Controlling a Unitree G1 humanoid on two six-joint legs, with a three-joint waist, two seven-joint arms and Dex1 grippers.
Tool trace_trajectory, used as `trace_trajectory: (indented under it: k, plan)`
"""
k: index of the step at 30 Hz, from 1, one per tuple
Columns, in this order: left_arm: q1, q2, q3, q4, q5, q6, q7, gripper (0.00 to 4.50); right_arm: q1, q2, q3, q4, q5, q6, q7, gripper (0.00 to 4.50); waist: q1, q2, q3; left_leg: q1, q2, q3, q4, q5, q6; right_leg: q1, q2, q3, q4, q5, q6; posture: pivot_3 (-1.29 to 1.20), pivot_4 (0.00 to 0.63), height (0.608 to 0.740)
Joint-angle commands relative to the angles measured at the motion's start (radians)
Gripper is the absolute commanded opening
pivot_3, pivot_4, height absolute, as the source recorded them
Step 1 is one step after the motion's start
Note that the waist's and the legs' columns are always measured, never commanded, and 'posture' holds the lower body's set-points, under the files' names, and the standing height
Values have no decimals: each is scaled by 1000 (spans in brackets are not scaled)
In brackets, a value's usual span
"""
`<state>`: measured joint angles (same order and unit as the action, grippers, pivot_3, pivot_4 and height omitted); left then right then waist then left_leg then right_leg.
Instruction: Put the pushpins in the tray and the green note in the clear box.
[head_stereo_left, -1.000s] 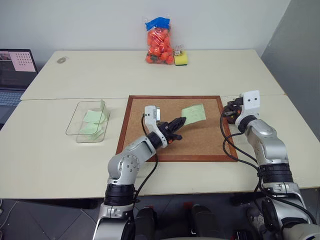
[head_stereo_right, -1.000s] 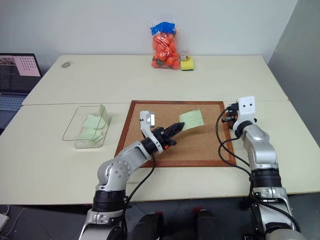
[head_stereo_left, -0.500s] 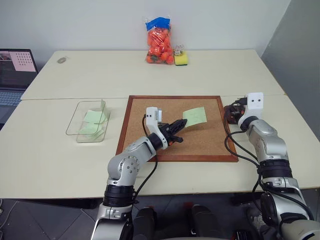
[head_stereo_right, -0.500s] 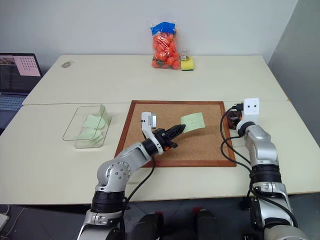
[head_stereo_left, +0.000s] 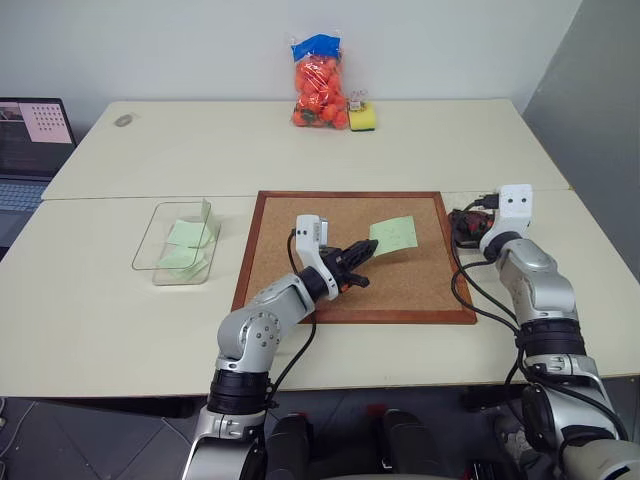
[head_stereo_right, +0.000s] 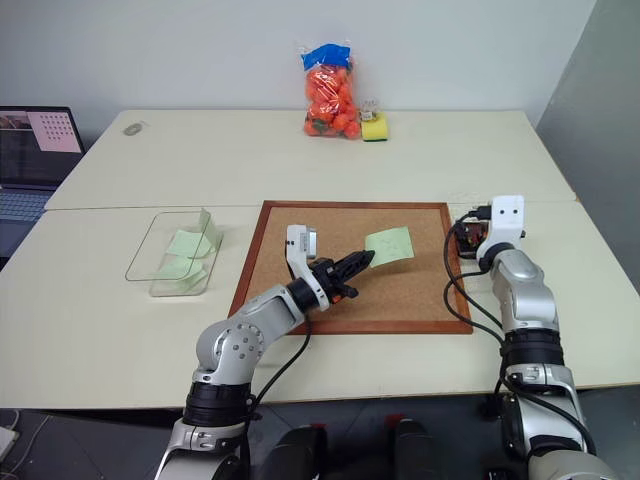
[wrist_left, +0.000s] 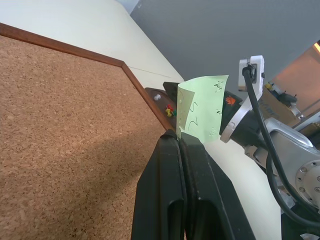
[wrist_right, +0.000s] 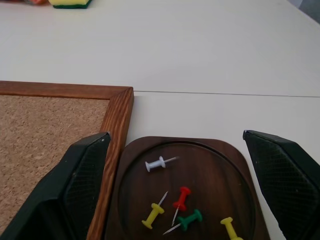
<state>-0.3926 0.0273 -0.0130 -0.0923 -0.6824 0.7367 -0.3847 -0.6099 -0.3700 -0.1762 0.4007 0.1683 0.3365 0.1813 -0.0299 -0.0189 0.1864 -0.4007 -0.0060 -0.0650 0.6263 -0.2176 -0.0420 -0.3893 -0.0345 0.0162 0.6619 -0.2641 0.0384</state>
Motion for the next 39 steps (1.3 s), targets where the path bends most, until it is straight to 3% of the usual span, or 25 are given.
trace_trajectory:
  k: [1,6,10,14,17,21,29,39]
  plan:
    - [2,-5,18,-57,-14,-10,5,0,8,4,3,-89,33,-50,80,4492,0,0,0,0,0,0,0,0,0,0,0,0,0,0,0,0,150,740]
    - [-1,20,74,-97,-10,-20,48,0,115,-16,110,-289,77,-109,330,4492,-2,0,0,0,1,0,0,0,0,0,0,0,0,-1,2,0,150,740]
    - [5,65,166,-168,16,-41,144,0,189,-35,157,-510,199,-39,488,4492,-2,0,0,0,1,-1,0,0,0,0,0,-1,0,-1,2,0,150,740]
    - [12,95,237,-226,92,-73,289,0,191,-33,187,-593,225,17,508,4492,1,0,0,0,1,-3,0,0,0,0,1,-1,0,-1,2,0,150,740]
    - [52,137,268,-279,327,-164,489,0,169,-7,211,-618,245,43,512,4492,2,-1,1,0,1,-4,0,0,0,1,0,-2,-1,-1,2,0,150,740]
    - [93,150,325,-331,525,-202,694,0,143,22,220,-630,282,70,527,4492,3,-2,1,0,1,-6,-1,0,0,0,0,-2,-1,-1,1,0,150,740]
    - [108,59,340,-361,615,-192,811,0,123,36,245,-612,290,77,551,4492,24,-2,1,-1,-1,-6,0,0,0,1,-1,-4,-2,0,1,0,150,740]
    - [96,36,358,-320,600,-202,779,1832,118,37,240,-607,282,78,540,4500,24,-3,2,-1,0,-5,0,0,0,1,0,-5,-2,0,1,0,150,740]
